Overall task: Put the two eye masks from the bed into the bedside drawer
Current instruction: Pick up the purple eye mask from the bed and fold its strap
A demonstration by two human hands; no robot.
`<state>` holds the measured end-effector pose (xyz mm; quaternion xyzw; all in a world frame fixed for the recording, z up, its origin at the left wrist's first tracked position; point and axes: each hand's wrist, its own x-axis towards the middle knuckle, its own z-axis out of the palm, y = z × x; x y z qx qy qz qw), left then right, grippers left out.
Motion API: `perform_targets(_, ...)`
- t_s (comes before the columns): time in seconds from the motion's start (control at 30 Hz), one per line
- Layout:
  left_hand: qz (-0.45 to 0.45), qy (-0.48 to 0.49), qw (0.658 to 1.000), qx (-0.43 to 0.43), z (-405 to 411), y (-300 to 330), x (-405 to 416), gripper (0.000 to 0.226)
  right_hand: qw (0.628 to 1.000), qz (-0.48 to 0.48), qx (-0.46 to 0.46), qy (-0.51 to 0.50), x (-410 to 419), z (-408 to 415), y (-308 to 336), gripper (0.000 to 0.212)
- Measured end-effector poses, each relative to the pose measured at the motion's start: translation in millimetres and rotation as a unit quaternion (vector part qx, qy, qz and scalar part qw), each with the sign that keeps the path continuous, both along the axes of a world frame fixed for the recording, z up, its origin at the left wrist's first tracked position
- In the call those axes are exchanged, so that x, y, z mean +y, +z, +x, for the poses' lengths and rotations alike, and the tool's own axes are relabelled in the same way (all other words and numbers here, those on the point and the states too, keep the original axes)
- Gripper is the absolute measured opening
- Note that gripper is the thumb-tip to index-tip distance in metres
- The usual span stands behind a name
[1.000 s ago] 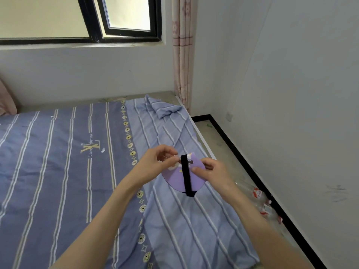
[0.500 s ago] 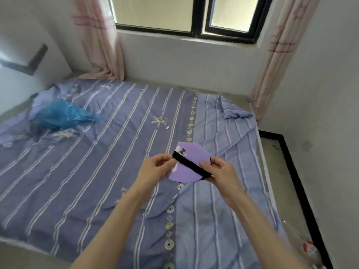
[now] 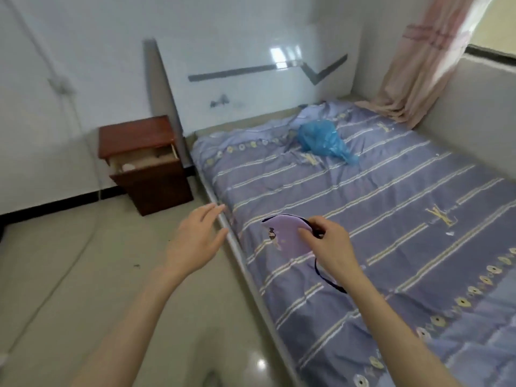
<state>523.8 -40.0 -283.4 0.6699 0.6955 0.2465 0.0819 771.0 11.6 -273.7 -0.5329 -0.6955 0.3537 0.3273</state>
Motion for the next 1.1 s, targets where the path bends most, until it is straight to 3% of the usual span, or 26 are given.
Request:
perform_targets(0.13,0.011,0.1,0.994,0.034,-98.6,-4.2,-3.2,0.051,0.995,0.023,-0.024,0.094,42.6,-112.2,-1.2,0.01)
perform_targets(0.27,-0.007,0.133,0.99,0.046,-193.8,-10.5,15.1,0.052,0.991,0.019,-0.006,0.133,88.0,-222.0,-5.1,0.012)
perform_targets(0.47,0.076,0.142,0.986,-0.032,-260.6,-7.5,64.8,0.014,0.979,-0.111,0.114,0.126,143.7,-358.2,8.9,0.009)
perform_targets(0.57,0.07,0.133,0.986,-0.069,-269.8,-14.3,106.2,0.027,0.963,-0.164,0.182,0.112,172.7,-410.6,15.7,0.008)
perform_targets(0.7,0.096,0.172,0.978,-0.065,-289.8,-22.5,167.4,0.05,0.954,-0.201,0.209,0.08,221.7,-463.1,13.3,0.008)
perform_targets(0.83,0.086,0.245,0.95,-0.175,-327.1,-36.2,235.5,0.039,0.929,-0.272,0.239,0.071,288.5,-503.6,2.8,0.006)
perform_targets(0.93,0.032,0.303,0.909,-0.285,-368.0,-47.5,292.3,0.042,0.904,-0.317,0.275,0.075,345.2,-533.5,0.2,0.003)
perform_targets(1.03,-0.01,0.28,0.841,-0.463,-404.4,-41.0,346.0,0.047,0.884,-0.354,0.292,0.094,399.0,-561.4,2.3,0.006)
perform_targets(1.1,-0.014,0.241,0.813,-0.529,-423.2,-35.2,369.6,0.026,0.874,-0.366,0.298,0.116,424.2,-576.8,4.3,0.007)
